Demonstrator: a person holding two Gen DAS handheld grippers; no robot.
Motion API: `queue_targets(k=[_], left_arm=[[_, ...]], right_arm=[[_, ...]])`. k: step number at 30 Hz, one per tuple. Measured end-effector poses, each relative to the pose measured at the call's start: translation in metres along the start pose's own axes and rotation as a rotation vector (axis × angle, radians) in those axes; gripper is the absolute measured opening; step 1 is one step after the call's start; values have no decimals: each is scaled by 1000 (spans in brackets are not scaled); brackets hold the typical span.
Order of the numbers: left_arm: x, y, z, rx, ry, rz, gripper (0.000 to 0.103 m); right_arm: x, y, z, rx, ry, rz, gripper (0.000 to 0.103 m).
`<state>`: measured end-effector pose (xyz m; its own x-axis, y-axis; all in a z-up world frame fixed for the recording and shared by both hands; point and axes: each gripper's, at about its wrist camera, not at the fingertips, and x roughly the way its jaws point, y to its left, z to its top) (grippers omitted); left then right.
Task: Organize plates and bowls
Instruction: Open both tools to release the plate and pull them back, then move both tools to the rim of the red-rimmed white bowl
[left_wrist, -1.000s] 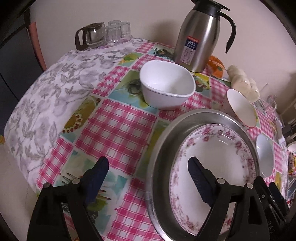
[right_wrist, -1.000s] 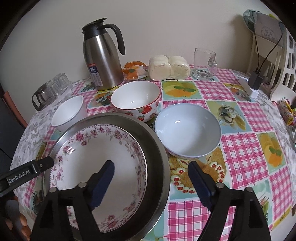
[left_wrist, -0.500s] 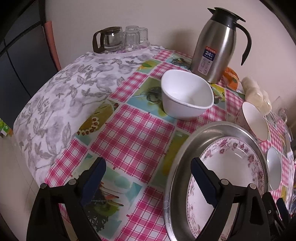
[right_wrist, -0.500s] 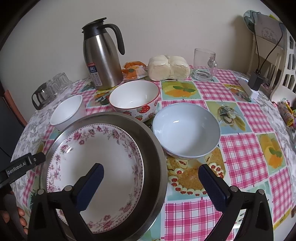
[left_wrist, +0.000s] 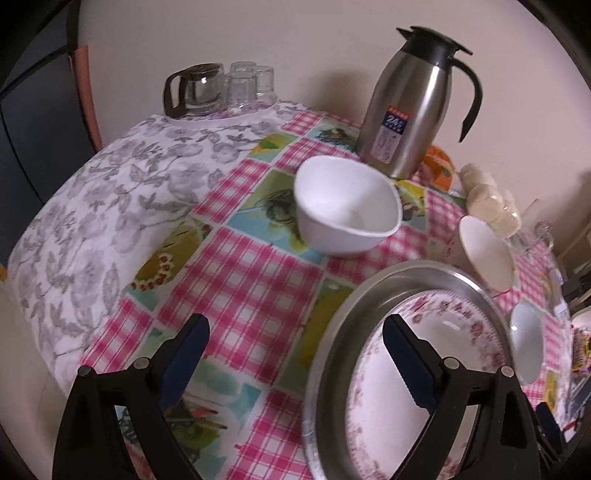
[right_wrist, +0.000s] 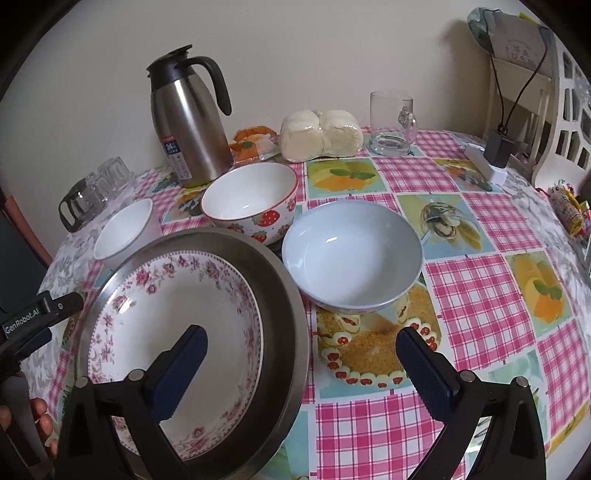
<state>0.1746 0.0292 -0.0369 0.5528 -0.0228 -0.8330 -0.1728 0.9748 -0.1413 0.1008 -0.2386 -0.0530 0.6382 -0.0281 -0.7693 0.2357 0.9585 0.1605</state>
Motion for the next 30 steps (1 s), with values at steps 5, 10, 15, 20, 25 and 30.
queue_targets(k=[5, 10, 15, 20, 25, 30], left_arm=[[-4, -9, 10, 61, -51, -53, 95], [-2, -18, 23, 106, -71, -91, 95], [0, -36, 45, 184, -57, -140, 95], [3, -50, 63, 228, 4, -233, 95], [4, -70, 81, 282, 6, -282, 95], [5, -94, 97, 337, -12, -312, 95]], right_arm=[[-8, -4, 9, 33, -37, 5, 103], [-14, -4, 25, 24, -69, 4, 103], [-13, -4, 52, 16, -60, 33, 103], [-8, -1, 77, 2, -37, 72, 103], [-4, 3, 99, -24, -29, 74, 103], [2, 10, 121, -66, -52, 52, 103]])
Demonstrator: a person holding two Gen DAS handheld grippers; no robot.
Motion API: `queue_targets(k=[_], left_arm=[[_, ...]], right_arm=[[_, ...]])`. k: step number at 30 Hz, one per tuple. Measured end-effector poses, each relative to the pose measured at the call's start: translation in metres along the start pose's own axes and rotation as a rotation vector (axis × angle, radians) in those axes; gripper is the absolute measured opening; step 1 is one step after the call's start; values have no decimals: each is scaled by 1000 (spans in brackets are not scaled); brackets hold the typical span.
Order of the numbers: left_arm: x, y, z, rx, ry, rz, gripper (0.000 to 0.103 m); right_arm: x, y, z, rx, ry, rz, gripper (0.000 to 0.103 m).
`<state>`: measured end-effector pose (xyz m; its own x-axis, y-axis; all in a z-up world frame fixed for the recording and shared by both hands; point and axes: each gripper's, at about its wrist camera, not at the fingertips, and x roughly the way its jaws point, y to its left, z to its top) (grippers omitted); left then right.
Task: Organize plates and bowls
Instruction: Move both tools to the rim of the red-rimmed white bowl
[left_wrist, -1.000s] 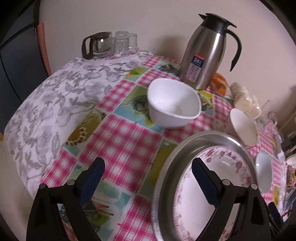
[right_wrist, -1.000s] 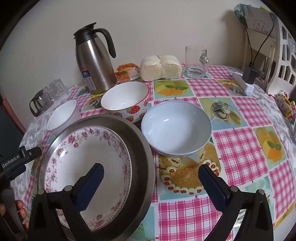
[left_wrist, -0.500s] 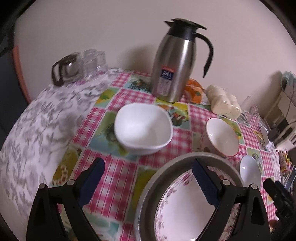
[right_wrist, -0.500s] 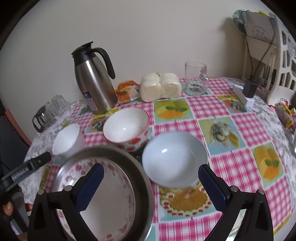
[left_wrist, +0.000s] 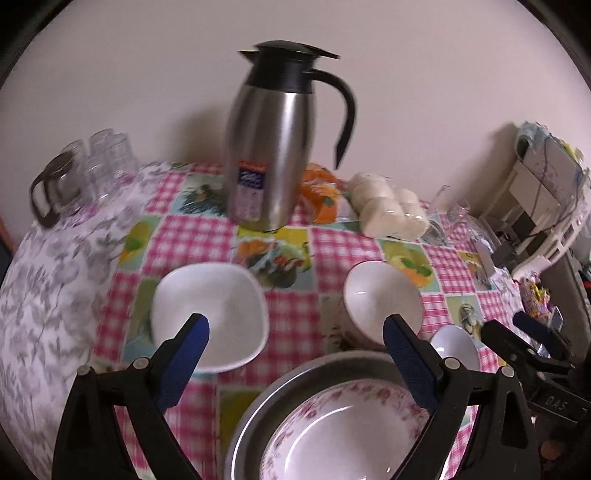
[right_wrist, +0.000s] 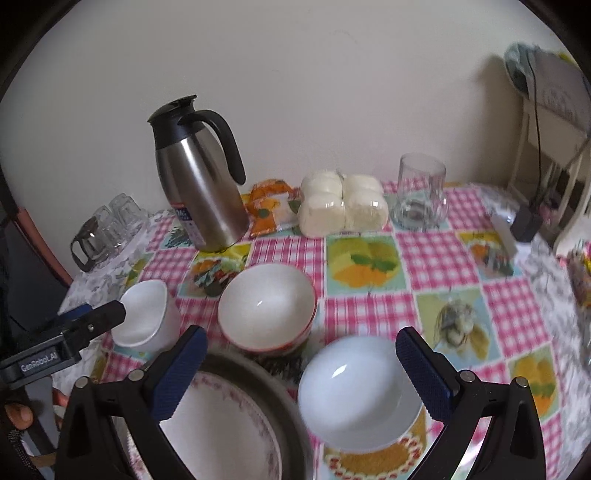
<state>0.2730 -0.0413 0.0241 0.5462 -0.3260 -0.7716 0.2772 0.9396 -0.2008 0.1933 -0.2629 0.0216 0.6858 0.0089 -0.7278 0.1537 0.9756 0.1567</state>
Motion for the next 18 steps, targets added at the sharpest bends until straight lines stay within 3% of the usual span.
queue_targets(k=[7, 13, 18], left_arm=[[23, -14, 24, 23, 26, 11, 95], [54, -12, 35, -42, 134, -17, 95], [84, -18, 28, -16, 214, 49, 95]], right_arm=[[15, 10, 26, -75, -7, -44, 103], [47, 4, 36, -54, 84, -18, 103], [79, -5, 32, -12, 180, -55, 103]])
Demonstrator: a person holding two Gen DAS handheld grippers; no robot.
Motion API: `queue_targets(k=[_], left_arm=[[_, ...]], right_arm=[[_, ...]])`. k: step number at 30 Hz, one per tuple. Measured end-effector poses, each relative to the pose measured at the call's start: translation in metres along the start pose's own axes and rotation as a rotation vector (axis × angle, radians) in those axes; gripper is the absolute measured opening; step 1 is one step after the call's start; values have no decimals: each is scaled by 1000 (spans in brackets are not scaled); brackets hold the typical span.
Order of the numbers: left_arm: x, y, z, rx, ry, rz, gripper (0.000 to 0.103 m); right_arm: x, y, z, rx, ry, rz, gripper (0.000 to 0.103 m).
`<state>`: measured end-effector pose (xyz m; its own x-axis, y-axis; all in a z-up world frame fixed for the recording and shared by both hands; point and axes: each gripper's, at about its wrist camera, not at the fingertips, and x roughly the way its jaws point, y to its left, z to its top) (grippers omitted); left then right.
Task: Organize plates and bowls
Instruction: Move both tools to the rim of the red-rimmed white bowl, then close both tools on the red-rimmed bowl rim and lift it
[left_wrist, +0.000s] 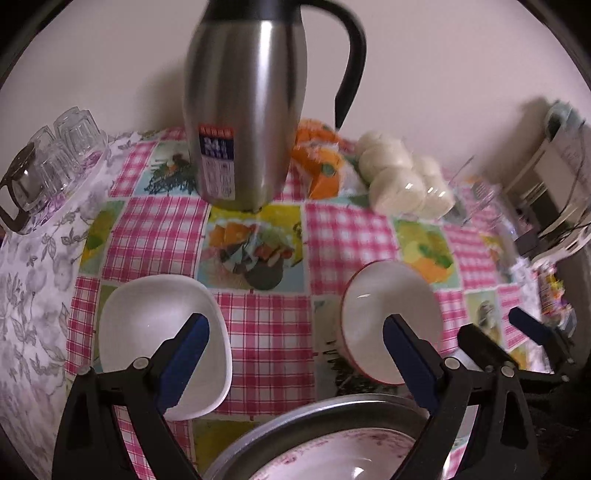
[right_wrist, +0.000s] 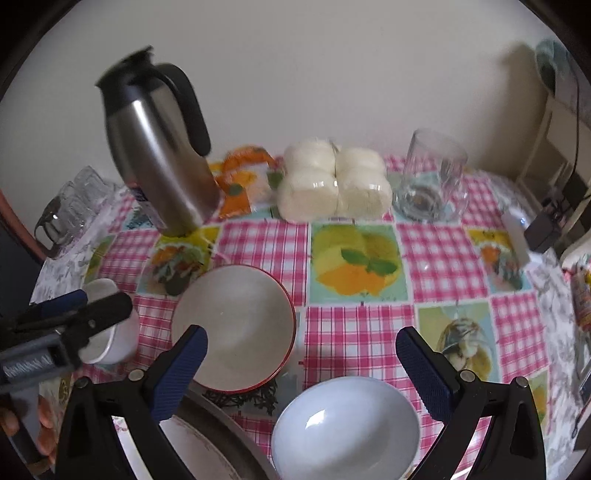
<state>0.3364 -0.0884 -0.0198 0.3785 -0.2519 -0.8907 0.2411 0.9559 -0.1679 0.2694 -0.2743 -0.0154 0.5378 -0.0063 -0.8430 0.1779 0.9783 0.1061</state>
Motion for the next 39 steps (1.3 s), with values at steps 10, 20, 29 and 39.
queue_targets(k=[10, 20, 29, 39], left_arm=[[39, -7, 0, -36, 96, -21, 71], [71, -21, -5, -3, 182, -14, 37], [86, -30, -7, 15, 214, -43, 22], [76, -35, -6, 38, 156, -64, 15]], right_arm=[[38, -5, -1, 36, 105, 13, 71], [65, 0, -11, 33, 161, 36, 38], [80, 4, -15, 23, 204, 53, 28], [76, 5, -14, 56, 179, 81, 19]])
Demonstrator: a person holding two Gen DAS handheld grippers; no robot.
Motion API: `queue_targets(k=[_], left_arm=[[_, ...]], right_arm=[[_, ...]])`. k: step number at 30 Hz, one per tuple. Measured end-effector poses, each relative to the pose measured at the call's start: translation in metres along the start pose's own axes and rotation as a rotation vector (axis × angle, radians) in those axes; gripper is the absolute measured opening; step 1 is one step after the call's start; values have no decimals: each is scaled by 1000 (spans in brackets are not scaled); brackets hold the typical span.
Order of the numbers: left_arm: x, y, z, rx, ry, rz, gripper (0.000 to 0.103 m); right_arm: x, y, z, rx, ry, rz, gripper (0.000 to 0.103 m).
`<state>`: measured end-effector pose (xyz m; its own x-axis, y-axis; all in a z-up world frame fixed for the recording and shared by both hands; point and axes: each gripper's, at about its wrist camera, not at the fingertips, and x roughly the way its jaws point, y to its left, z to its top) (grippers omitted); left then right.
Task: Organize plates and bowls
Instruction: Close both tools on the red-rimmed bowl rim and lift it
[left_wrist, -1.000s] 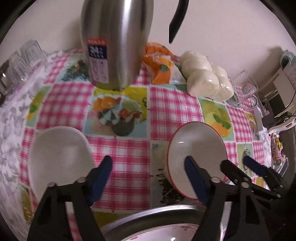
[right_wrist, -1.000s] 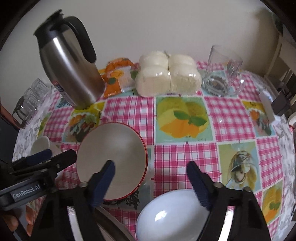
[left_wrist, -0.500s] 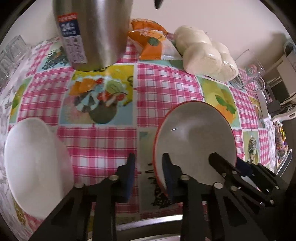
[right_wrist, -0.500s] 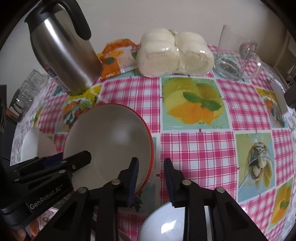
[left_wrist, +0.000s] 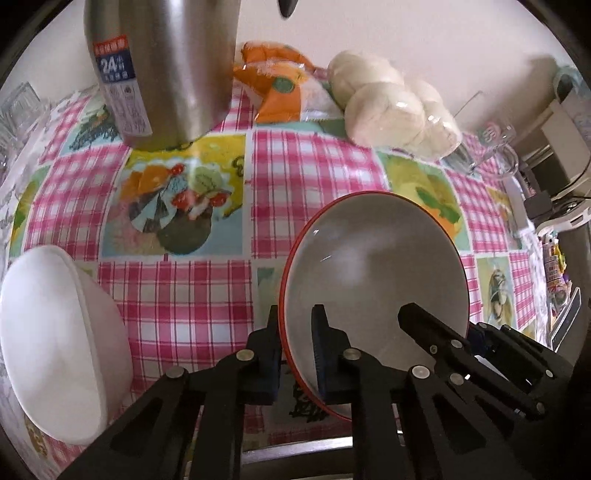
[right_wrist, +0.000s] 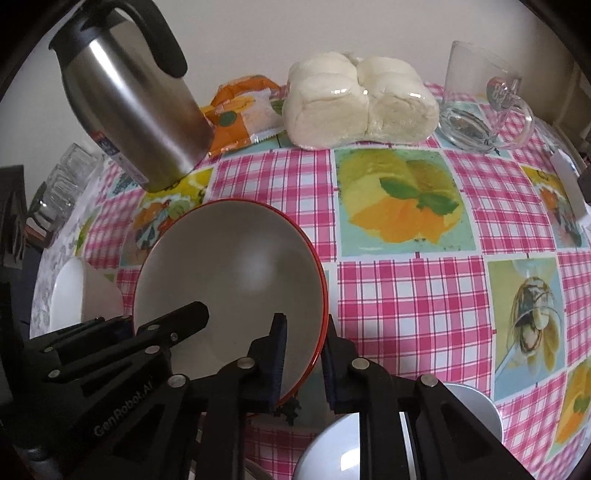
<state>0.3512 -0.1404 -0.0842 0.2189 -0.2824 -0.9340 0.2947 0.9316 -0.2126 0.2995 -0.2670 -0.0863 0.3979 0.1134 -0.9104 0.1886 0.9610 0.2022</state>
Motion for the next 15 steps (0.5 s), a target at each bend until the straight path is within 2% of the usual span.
queue_targets(k=[5, 7, 11, 15], left_arm=[[-23, -3, 1, -3, -63, -16, 15], [-35, -12, -2, 15, -97, 14, 15], [-60, -19, -15, 31, -154, 34, 16], [-83, -16, -33, 3, -179, 21, 16]], right_arm=[[-22, -4, 5, 27, -52, 23, 18], [-33, -2, 5, 20, -72, 27, 18], [-56, 5, -5, 15, -110, 33, 18], [-77, 8, -18, 37, -146, 82, 18]])
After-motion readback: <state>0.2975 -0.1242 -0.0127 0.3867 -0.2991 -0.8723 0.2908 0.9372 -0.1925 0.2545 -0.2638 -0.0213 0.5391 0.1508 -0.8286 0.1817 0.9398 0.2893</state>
